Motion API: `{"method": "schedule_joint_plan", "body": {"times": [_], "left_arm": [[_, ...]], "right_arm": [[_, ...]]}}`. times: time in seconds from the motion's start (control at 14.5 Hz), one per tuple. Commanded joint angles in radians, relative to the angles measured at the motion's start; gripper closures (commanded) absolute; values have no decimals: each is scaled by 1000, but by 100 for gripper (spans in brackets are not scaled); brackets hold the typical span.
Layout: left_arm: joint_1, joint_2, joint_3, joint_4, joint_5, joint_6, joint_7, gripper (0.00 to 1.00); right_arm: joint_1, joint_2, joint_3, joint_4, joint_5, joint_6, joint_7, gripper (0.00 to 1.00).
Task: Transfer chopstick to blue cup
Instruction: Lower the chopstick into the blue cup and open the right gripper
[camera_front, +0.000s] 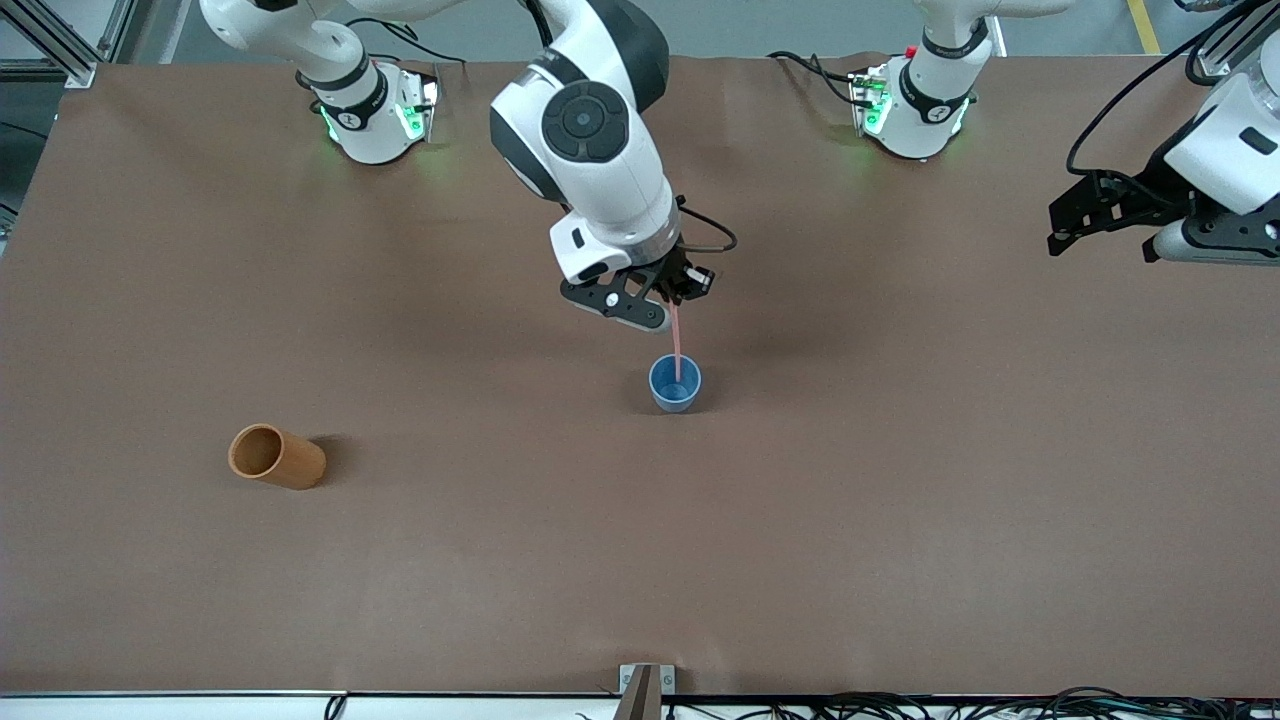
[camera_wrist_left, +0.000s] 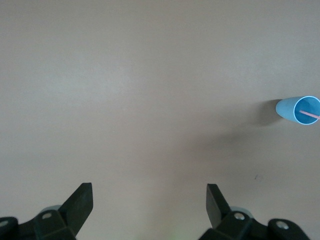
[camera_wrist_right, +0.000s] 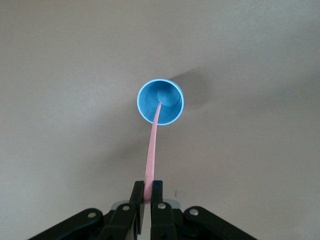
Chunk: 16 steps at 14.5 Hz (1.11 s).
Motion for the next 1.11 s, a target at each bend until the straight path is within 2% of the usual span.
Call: {"method": "schedule_joint_plan", "body": {"times": [0.0, 0.21, 0.28, 0.35, 0.42, 0.48, 0.55, 0.69, 0.9, 1.04], "left_arm": [[4, 1, 4, 18, -16, -9, 0, 0], [6, -1, 4, 18, -20, -9, -2, 0], [6, 1, 4, 18, -20, -9, -2, 0], [6, 1, 4, 18, -20, -9, 0, 0], [6, 1, 4, 19, -20, -9, 0, 0], [6, 2, 4, 19, -20, -9, 6, 0], [6, 2, 4, 21, -20, -9, 9, 0], [6, 2, 4, 21, -20, -9, 7, 0], [4, 4, 4, 22, -18, -9, 11, 0], [6, 8, 4, 24, -18, -9, 9, 0]], "right_arm": [[14, 11, -11, -5, 12, 1, -2, 93], [20, 33, -11, -5, -17, 37, -2, 85], [20, 33, -11, -5, -17, 50, -4, 78], [15, 31, -13, -5, -20, 50, -6, 68], [12, 28, -14, -3, -24, 50, -15, 53], [12, 24, -14, -3, -41, 50, -24, 34], [8, 18, -17, -2, -58, 48, -27, 22], [-20, -7, -19, 0, -67, 42, -39, 14], [-98, -138, -21, -41, -110, -35, -82, 4], [-167, -218, -21, -66, -156, -124, -157, 1]]}}
